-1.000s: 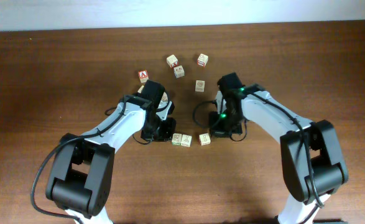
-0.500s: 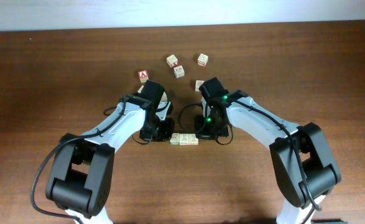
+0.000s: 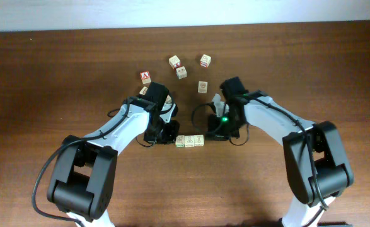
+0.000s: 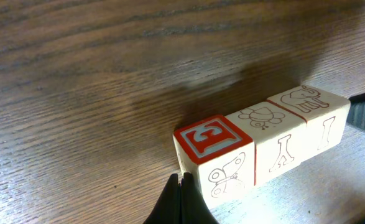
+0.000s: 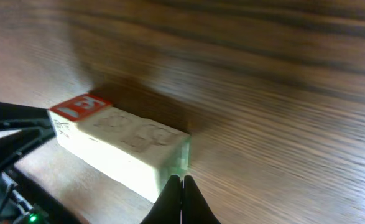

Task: Rotate 3 blocks

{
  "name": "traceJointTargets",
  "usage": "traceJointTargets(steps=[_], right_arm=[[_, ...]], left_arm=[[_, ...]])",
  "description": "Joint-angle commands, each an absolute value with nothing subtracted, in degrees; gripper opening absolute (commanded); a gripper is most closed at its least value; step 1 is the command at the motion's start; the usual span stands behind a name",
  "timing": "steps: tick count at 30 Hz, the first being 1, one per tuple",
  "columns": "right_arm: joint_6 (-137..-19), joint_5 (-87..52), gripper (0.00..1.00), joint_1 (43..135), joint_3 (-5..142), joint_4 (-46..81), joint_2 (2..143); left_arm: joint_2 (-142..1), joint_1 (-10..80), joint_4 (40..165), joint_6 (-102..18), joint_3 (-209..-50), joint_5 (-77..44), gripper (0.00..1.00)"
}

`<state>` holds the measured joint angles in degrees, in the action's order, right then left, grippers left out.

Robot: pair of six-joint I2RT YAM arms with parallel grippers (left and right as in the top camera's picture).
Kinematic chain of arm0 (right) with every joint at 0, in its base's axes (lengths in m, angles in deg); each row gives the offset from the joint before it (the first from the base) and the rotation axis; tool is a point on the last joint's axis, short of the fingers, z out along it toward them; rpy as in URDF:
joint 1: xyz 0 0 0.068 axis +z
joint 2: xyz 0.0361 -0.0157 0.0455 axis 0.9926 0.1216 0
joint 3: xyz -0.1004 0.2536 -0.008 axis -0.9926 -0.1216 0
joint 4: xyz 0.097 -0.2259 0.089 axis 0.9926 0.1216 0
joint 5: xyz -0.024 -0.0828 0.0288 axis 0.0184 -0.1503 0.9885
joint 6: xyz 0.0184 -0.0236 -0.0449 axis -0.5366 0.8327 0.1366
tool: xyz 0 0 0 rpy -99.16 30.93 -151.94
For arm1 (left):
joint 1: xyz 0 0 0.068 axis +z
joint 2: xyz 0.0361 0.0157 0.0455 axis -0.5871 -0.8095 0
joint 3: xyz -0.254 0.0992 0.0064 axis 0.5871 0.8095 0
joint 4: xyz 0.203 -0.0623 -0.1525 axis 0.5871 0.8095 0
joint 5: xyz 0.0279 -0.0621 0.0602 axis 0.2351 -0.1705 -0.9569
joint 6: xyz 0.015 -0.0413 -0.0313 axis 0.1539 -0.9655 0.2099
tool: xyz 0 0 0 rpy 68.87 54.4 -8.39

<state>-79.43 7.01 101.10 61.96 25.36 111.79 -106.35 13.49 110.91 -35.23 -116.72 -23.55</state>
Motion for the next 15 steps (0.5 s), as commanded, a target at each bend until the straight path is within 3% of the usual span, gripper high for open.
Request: traceJointTargets(steps=[1,15], right_arm=[[-76.22,15.35,0.04,97.84,58.47,21.91,112.06],[-75.41,18.87,0.04,99.55,57.68,19.33,112.10]], left_arm=[[-107.03,13.23,110.93,-35.97,-116.24,-22.52,0.00],[-107.03,13.21,110.74,-35.99,-116.24,-22.50,0.00]])
